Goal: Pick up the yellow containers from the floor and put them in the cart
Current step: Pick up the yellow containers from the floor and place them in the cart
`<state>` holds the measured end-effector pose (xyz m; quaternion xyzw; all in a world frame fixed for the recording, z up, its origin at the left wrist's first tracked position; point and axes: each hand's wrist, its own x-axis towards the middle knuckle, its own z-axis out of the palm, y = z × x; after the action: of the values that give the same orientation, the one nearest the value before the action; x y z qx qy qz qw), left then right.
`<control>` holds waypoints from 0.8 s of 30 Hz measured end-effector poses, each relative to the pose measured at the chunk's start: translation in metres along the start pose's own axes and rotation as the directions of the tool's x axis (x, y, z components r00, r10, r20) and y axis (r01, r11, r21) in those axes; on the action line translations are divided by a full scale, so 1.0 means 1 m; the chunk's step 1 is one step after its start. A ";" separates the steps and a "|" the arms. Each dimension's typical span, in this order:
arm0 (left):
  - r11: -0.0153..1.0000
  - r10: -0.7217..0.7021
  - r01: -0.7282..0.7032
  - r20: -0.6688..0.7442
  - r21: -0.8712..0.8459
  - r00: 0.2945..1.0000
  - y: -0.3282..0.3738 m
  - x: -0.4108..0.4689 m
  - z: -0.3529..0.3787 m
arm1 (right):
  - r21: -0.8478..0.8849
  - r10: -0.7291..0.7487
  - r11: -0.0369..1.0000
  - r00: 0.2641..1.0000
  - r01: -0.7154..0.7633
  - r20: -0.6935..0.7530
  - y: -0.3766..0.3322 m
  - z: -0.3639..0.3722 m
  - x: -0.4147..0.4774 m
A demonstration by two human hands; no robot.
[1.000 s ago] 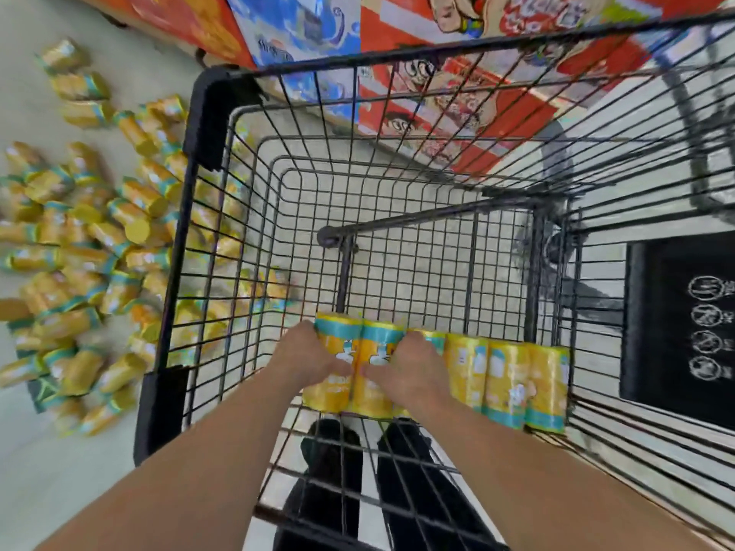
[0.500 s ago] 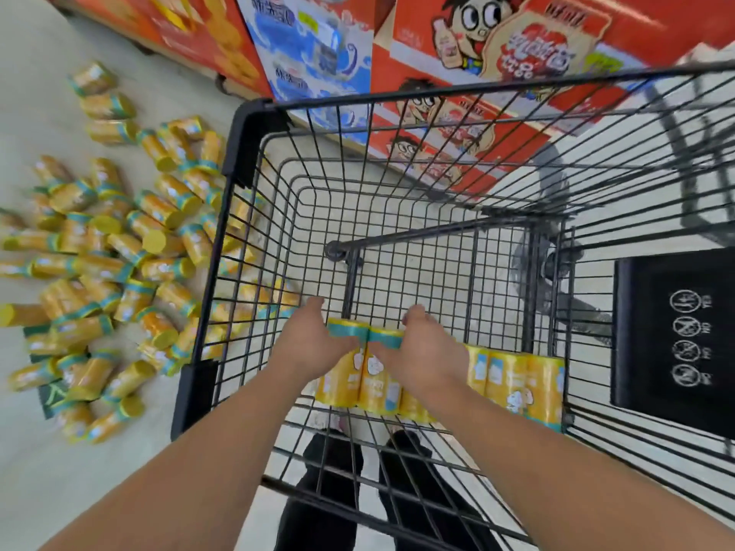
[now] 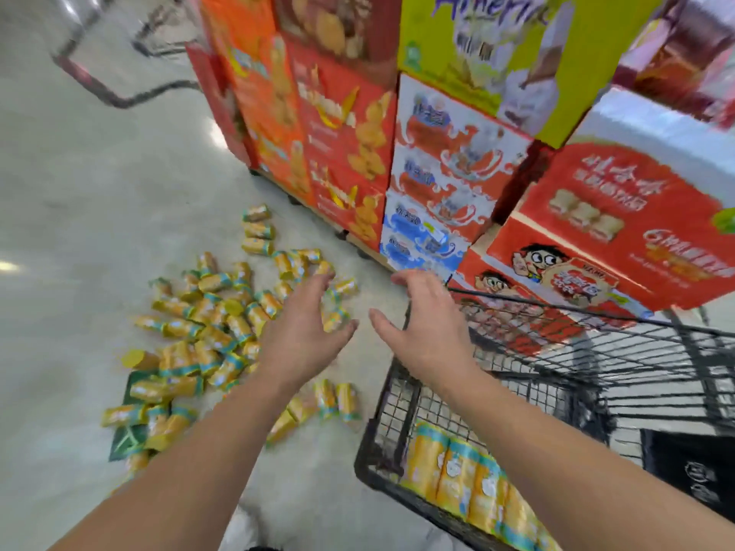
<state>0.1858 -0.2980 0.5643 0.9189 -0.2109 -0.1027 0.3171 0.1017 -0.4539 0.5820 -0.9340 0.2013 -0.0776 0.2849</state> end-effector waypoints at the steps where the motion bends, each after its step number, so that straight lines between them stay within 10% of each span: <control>1: 1.000 0.001 -0.001 -0.026 0.001 1.000 -0.020 0.001 -0.021 | -0.017 -0.029 0.999 1.000 0.029 0.006 -0.023 0.011 0.006; 11: 0.938 -0.336 0.334 0.004 0.097 0.942 -0.311 -0.041 -0.116 | -0.198 -0.067 0.971 0.950 0.132 0.306 -0.153 0.238 0.016; 24: 0.660 -0.738 0.750 0.234 0.055 0.633 -0.600 -0.070 0.172 | -0.341 -0.085 0.799 0.655 0.495 0.750 0.020 0.620 -0.038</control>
<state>0.2616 0.0669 0.0589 0.8971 0.1527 -0.3374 0.2407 0.2212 -0.1426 0.0576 -0.9514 -0.0683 0.2942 0.0596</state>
